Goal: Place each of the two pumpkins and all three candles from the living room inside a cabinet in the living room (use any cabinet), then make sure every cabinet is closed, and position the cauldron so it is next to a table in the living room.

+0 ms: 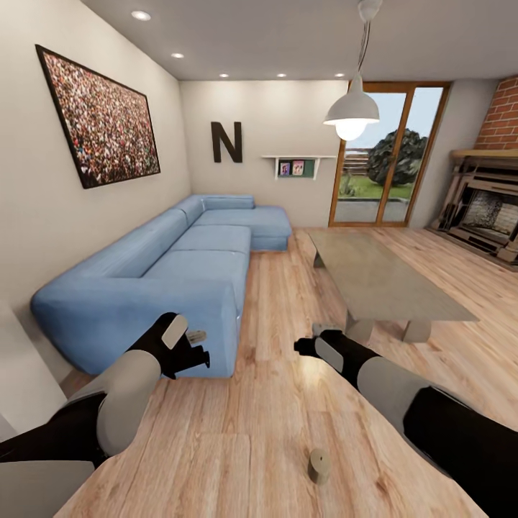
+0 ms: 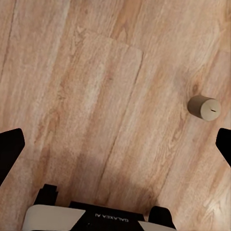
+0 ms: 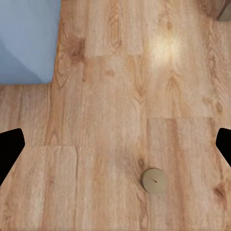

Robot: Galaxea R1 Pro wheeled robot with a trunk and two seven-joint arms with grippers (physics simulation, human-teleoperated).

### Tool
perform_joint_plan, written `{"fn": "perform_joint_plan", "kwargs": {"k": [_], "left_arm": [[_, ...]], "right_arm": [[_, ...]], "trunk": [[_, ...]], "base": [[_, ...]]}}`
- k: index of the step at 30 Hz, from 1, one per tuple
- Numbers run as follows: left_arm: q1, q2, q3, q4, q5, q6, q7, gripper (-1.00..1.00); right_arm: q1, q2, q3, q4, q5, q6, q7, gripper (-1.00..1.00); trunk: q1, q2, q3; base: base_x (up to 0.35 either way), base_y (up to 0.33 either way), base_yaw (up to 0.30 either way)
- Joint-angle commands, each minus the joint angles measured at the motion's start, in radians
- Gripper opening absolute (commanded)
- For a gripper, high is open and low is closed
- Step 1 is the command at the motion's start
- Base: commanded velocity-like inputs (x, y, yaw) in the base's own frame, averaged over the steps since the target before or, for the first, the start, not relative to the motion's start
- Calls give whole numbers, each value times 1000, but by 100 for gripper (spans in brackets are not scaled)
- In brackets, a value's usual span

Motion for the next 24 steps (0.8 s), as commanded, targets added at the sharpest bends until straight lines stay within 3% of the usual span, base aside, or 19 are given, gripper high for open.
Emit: {"fn": "perform_joint_plan", "kwargs": {"k": [1, 9, 16, 24], "left_arm": [[0, 1, 3, 0, 11, 2, 11, 100], [0, 2, 4, 11, 12, -2, 11, 100], [0, 4, 7, 32, 12, -34, 10, 100], [0, 6, 11, 2, 13, 0, 8, 100]], "right_arm": [[2, 1, 8, -2, -9, -5, -7, 100], [15, 11, 7, 31, -7, -25, -8, 100], [24, 10, 6, 67, -8, -189, -3, 100], [32, 9, 7, 70, -9, -229, -3, 100]], "trunk": [[4, -8, -4], [35, -64, -29], [61, -113, -51], [92, -169, -76]], "base": [[0, 0, 0], [0, 0, 0], [0, 0, 0], [0, 0, 0]]}}
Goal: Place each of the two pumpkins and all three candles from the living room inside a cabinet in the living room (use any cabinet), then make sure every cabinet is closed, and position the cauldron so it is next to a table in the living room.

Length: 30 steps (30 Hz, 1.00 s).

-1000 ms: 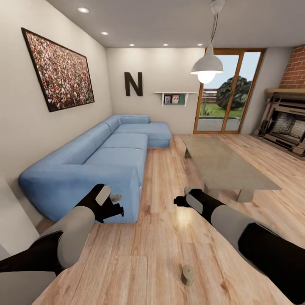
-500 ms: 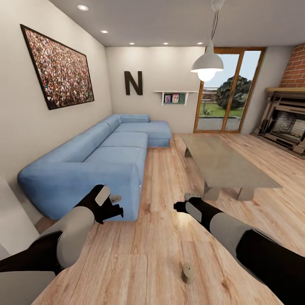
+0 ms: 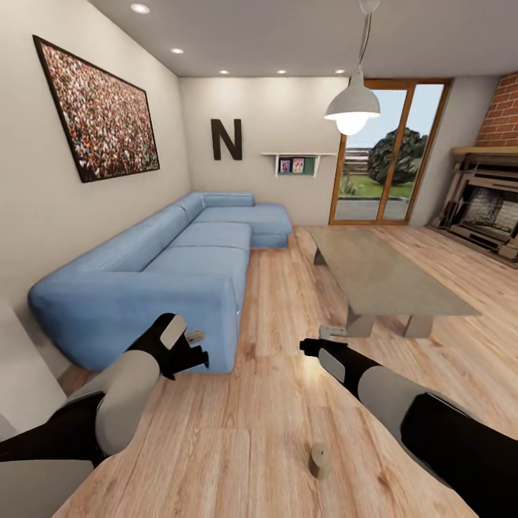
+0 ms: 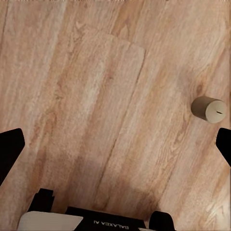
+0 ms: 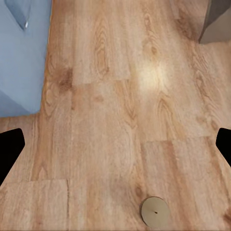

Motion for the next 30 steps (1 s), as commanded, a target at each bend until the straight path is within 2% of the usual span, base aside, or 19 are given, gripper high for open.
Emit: {"fn": "perform_joint_plan", "kwargs": {"k": [1, 5, 7, 9, 12, 13, 15, 18, 23, 30], "left_arm": [[0, -1, 6, -17, 11, 12, 10, 100], [-14, -2, 11, -35, 11, 27, 11, 100], [-41, -2, 12, -15, 11, 30, 11, 100], [-81, -1, 15, 34, 11, 31, 12, 100], [-174, -1, 19, 154, 12, 32, 37, 100], [-217, -1, 21, 206, 14, 32, 62, 100], [-274, -1, 29, 259, 25, 32, 106, 100], [-330, -4, 59, 295, 52, 32, 170, 100], [-356, -14, 92, 310, 67, 31, 204, 100], [-360, -17, 104, 313, 70, 31, 212, 100]], "right_arm": [[-1, 1, 7, -2, -4, 4, -7, 100], [0, 3, 9, -2, -3, 6, -8, 100], [0, 3, 9, -1, -3, 7, -8, 100], [0, 3, 8, -1, -3, 12, -9, 100], [0, 3, 8, 0, -3, 35, -11, 100], [0, 2, 8, 1, -3, 46, -11, 100], [0, 0, 7, 6, -3, 56, -11, 100], [0, -2, 6, 16, -3, 64, -11, 100], [0, -3, 6, 28, -3, 67, -11, 100], [0, -3, 6, 36, -3, 69, -11, 100]], "trunk": [[4, -8, -4], [19, -36, -17], [27, -50, -23], [35, -64, -29], [46, -85, -39], [50, -92, -42], [58, -106, -48], [69, -127, -58], [88, -162, -73], [115, -211, -95]], "base": [[0, 0, 0], [0, 0, 0], [0, 0, 0], [0, 0, 0], [0, 0, 0], [0, 0, 0], [0, 0, 0], [0, 0, 0], [0, 0, 0], [0, 0, 0]]}}
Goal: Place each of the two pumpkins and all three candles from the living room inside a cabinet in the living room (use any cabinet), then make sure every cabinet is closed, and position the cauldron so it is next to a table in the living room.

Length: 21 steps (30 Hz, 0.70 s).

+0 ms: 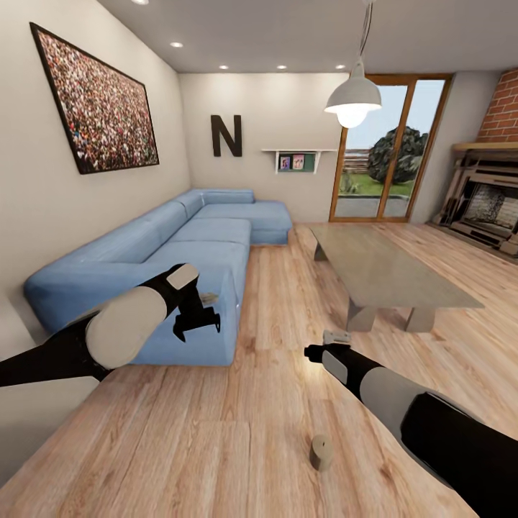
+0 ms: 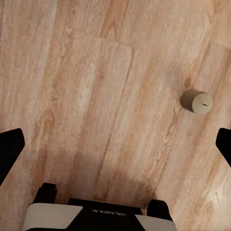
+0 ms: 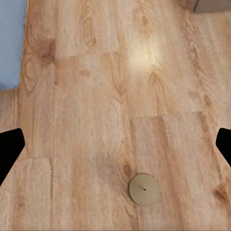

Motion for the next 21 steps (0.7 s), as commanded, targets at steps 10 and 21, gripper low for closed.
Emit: {"fn": "perform_joint_plan", "kwargs": {"k": [10, 21], "left_arm": [[-1, -7, 1, -1, 9, 0, 11, 100], [-1, -11, 1, -2, 9, -4, 11, 100]], "right_arm": [[-1, 0, 7, 0, -6, 38, -8, 100], [-1, -2, 6, 0, -6, 61, -8, 100]], "trunk": [[38, -71, -32], [80, -148, -67]], "base": [[0, 0, 0], [0, 0, 0]]}}
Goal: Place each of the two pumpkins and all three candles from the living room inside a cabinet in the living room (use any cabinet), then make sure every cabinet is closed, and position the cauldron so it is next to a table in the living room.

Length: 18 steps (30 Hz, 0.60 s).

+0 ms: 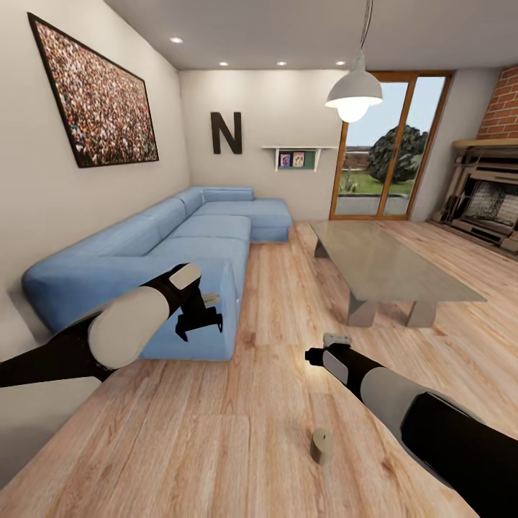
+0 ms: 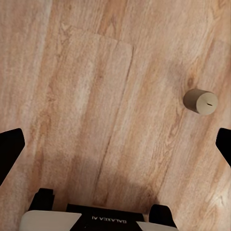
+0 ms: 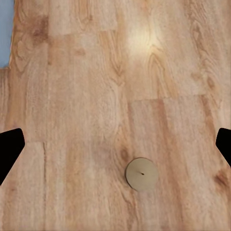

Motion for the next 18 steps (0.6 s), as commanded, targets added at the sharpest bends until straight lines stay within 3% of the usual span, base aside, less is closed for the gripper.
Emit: {"fn": "perform_joint_plan", "kwargs": {"k": [1, 18], "left_arm": [[0, -1, 2, -2, 9, 2, 10, 100], [0, -3, 2, -3, 9, 1, 12, 100]], "right_arm": [[-1, 0, 7, -2, -7, 4, -6, 100], [-1, -3, 7, 0, -6, 3, -6, 100]], "trunk": [[4, -8, -4], [69, -127, -57]], "base": [[0, 0, 0], [0, 0, 0]]}}
